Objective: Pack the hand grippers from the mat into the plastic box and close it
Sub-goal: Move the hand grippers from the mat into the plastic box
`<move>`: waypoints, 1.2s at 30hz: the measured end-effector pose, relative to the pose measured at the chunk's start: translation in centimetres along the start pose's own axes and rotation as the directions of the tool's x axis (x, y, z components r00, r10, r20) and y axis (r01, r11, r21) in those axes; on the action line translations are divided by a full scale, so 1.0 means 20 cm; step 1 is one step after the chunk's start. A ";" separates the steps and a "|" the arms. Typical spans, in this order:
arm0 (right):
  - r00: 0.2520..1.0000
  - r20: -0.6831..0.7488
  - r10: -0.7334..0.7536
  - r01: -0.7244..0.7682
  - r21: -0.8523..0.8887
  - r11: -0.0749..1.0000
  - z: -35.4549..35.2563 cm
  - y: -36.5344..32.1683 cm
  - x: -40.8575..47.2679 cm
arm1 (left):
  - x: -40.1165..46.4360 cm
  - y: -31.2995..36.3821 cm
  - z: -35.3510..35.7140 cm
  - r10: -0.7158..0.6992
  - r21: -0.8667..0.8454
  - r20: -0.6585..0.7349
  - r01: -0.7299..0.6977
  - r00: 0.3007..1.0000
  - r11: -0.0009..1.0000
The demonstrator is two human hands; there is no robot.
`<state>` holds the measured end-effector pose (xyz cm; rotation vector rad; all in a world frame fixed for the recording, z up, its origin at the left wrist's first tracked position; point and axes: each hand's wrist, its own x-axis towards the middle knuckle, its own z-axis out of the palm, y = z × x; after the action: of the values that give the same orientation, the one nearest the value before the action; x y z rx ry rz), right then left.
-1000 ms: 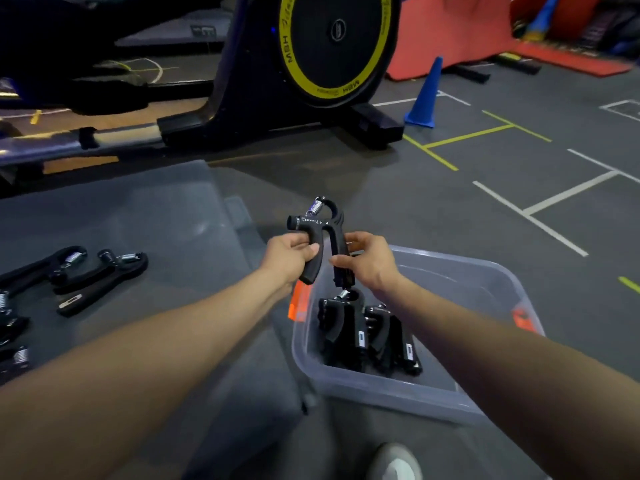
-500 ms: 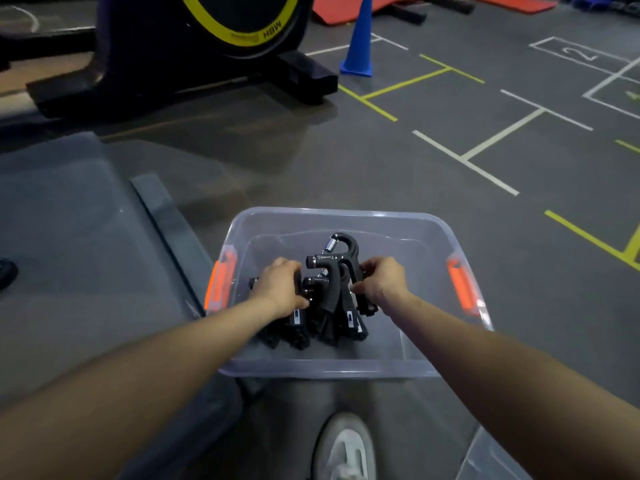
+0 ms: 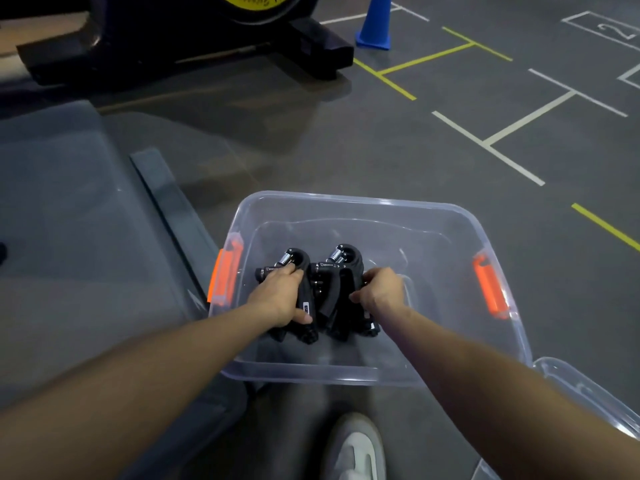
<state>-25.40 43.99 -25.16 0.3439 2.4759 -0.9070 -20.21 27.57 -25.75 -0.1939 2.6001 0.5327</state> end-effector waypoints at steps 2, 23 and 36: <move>1.000 -0.004 0.001 -0.001 0.008 1.000 0.01 0.00 0.00 | 0.01 -0.01 0.00 0.004 -0.008 0.013 -0.004 1.000 1.000; 0.850 0.104 -0.517 0.517 0.036 0.856 0.45 -0.92 -0.55 | -0.64 -0.59 -0.54 -0.278 -0.226 -0.493 0.187 0.825 0.956; 0.710 0.390 -0.587 0.629 0.025 0.777 1.21 -1.34 -0.96 | -1.10 -1.49 -0.60 -0.607 -0.369 -0.478 0.482 0.635 0.795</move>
<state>-10.83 6.57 -16.98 -0.6885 2.2606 -0.9566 0.73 -3.60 -15.40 -1.3824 2.8091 0.5718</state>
